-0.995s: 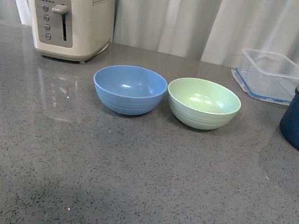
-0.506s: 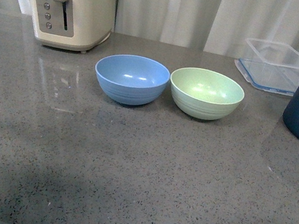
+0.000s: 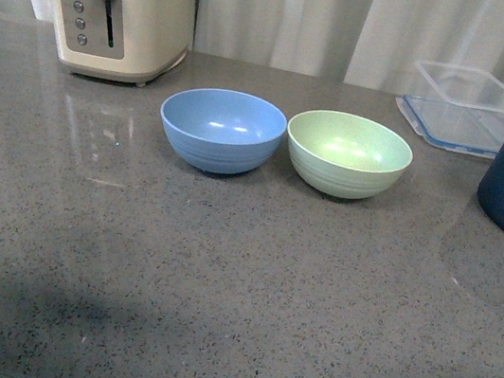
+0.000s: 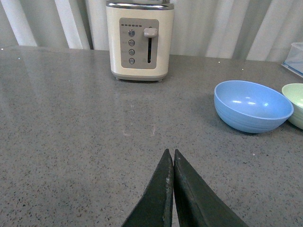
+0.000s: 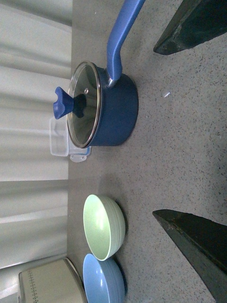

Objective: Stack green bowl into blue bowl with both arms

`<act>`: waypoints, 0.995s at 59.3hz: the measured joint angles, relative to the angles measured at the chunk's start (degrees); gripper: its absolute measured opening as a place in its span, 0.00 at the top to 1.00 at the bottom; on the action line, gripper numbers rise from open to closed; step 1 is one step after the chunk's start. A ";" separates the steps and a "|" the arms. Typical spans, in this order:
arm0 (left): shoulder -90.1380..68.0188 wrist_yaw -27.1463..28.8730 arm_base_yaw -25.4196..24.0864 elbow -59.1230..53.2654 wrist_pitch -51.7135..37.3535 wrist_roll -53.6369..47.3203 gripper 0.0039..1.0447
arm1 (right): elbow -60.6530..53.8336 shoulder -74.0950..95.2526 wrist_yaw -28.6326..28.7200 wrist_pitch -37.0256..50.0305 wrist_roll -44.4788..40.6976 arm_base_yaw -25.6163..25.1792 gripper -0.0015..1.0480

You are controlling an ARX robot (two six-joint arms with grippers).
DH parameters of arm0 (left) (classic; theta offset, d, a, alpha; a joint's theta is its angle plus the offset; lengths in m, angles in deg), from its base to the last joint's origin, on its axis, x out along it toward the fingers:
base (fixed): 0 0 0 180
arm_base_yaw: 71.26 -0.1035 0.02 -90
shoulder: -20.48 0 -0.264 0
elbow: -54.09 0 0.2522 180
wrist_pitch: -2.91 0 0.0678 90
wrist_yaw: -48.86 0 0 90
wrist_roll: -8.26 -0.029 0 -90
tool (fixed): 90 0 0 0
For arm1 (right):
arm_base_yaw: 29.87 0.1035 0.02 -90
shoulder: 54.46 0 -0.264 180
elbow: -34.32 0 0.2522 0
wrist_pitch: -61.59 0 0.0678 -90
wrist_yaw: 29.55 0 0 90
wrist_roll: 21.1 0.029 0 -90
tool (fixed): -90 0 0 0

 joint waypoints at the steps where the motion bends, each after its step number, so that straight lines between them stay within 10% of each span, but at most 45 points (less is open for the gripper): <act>1: 0.74 -0.02 0.00 -0.33 0.42 0.00 0.97 | 0.00 0.00 0.00 0.00 0.00 0.00 0.10; 59: 34.95 -0.04 0.00 -5.99 27.02 -0.02 0.97 | 0.00 0.00 0.02 0.00 0.00 0.00 0.10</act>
